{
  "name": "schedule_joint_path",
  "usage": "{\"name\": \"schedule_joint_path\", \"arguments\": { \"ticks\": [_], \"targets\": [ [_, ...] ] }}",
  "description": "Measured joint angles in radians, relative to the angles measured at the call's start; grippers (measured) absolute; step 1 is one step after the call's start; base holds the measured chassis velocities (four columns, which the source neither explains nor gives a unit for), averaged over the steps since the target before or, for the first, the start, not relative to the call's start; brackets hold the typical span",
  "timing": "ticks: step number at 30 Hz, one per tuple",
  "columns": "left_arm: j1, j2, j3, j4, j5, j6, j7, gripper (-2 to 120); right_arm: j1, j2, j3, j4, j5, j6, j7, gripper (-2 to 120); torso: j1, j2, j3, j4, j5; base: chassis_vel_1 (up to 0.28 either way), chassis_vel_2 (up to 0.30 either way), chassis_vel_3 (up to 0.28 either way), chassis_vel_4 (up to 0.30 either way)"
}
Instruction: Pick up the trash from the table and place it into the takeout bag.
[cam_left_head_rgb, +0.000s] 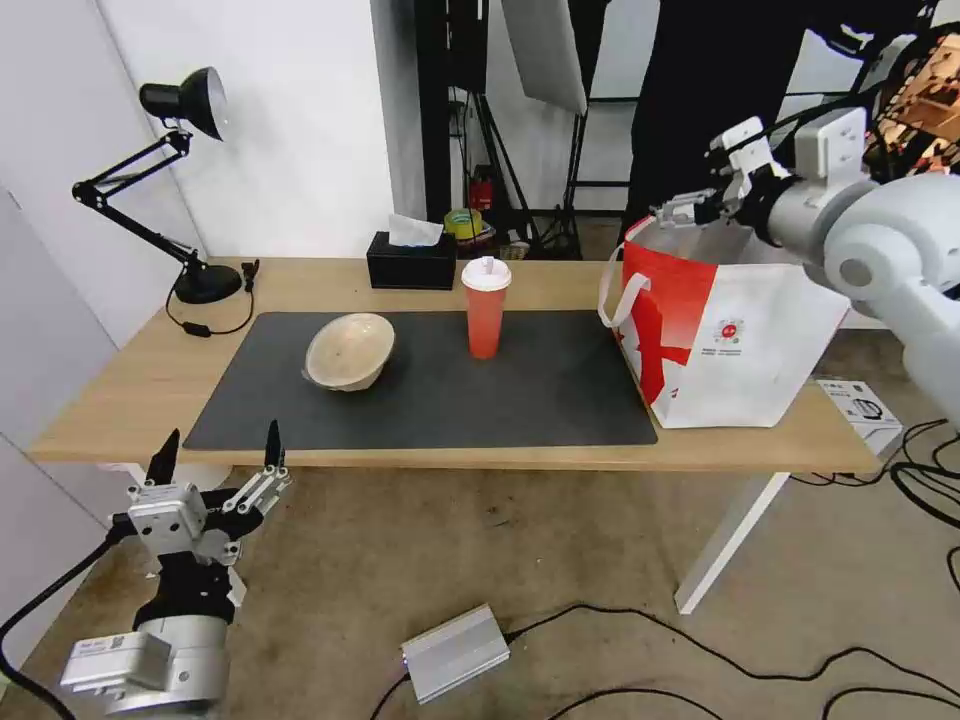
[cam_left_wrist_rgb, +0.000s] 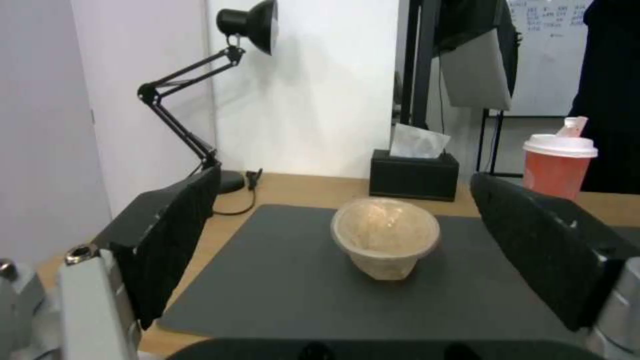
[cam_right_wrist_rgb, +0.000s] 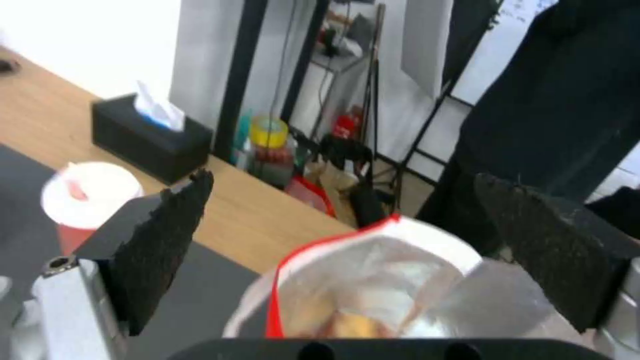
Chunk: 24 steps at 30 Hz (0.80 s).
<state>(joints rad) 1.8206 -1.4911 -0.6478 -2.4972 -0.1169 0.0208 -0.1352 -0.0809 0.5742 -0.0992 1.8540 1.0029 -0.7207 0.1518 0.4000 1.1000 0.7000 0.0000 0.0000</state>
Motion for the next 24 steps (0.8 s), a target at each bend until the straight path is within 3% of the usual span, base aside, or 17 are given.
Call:
{"name": "schedule_joint_path", "arguments": {
  "ticks": [5,16,24],
  "targets": [
    [0.002,0.000,-0.001,0.000,0.000,0.000,0.000,100,0.010,0.016,0.011,0.029,0.043,0.000,0.026,100,0.000,0.000,0.000,-0.0001,0.0001,0.000,0.000,0.000,0.000],
    [0.006,-0.001,-0.002,-0.001,0.001,0.001,-0.001,100,0.011,0.168,0.013,0.064,0.094,0.000,0.127,100,0.000,0.000,0.000,0.0001,-0.0001,0.000,0.000,0.000,0.000],
    [0.006,-0.002,0.001,0.002,0.001,0.001,-0.002,100,-0.039,0.231,0.003,0.094,0.094,0.015,0.157,100,0.000,0.000,0.000,0.0002,-0.0002,0.000,0.000,0.000,0.000]
  ]
}}
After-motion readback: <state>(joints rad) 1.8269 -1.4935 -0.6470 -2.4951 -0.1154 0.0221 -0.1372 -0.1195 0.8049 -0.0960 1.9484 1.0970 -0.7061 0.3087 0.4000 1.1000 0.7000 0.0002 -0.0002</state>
